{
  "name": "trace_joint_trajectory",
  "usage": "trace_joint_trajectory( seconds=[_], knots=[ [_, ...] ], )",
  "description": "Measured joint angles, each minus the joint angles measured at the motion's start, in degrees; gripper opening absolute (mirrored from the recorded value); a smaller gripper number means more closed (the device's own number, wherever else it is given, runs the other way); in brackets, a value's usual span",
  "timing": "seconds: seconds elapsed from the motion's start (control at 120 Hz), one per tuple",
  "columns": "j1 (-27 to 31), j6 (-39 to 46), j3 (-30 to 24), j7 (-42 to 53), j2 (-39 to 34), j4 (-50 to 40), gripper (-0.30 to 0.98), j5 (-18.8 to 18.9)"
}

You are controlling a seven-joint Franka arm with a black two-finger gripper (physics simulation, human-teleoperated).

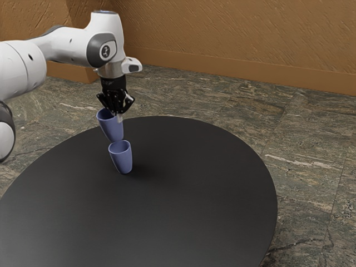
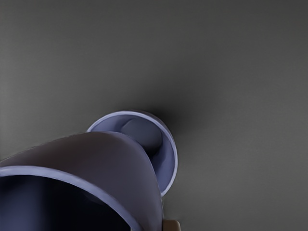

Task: Place the right cup onto the left cup

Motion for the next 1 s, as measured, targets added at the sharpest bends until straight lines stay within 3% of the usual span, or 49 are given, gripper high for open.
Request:
trace_joint_trajectory(
  seconds=[1.0],
  knots=[
    [-0.5,2.0,0.1,1.5,0.9,-2.6,-0.10,-0.3]
  ],
)
